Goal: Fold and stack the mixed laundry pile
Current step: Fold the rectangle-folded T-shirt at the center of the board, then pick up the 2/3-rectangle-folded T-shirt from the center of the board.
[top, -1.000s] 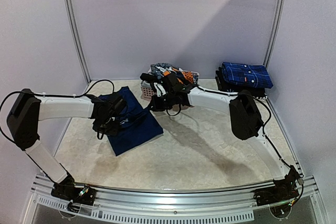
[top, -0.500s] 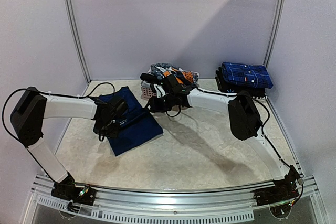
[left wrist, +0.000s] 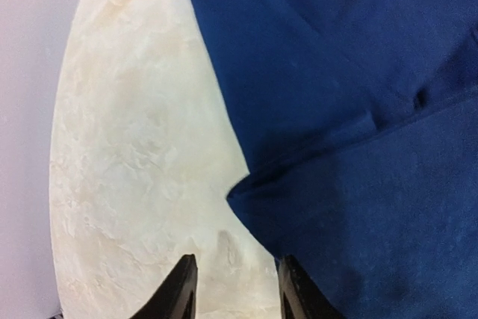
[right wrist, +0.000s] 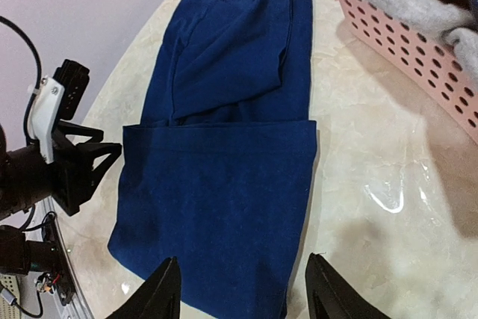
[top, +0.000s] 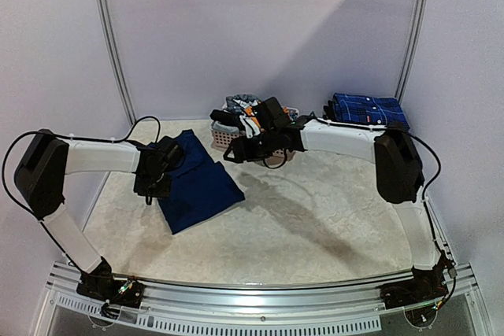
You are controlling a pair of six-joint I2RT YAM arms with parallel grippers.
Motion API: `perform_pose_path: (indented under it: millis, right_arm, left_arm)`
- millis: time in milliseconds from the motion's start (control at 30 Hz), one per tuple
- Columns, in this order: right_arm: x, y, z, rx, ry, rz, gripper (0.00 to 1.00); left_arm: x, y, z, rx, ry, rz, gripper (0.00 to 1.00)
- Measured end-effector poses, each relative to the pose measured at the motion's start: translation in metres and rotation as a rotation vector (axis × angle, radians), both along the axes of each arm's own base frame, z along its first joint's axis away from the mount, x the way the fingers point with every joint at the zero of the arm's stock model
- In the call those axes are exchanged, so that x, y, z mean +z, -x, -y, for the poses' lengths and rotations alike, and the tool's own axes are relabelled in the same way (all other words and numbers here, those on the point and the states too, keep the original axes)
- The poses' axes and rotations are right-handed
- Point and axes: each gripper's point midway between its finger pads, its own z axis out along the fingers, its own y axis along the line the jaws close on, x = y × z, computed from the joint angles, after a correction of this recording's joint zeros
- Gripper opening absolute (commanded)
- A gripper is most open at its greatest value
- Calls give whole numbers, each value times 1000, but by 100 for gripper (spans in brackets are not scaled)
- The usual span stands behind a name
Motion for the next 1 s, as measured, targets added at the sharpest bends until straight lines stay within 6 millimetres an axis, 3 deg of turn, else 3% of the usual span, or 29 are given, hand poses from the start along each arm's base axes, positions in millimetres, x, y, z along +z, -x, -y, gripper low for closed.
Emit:
perform_pose_path:
  millis: [133,267,433,700,1000]
  right_arm:
    - [12,16,20,3,8,24,53]
    - [5,29,31,27,34,21,53]
    - [-18,43,38,72,71,-17,59]
    - [-59,80,59,122,109,-142,60]
    - [-70,96,68,119,101,-197,63]
  left_arm:
    - [17,-5,-1,6,-17,66,47]
    - [38,-6,15,-52,-7,136,46]
    - [44,0,58,-206,42,129,49]
    - [50,41,116,-447,102,84,41]
    - [14,74,114,-496,162,-18,17]
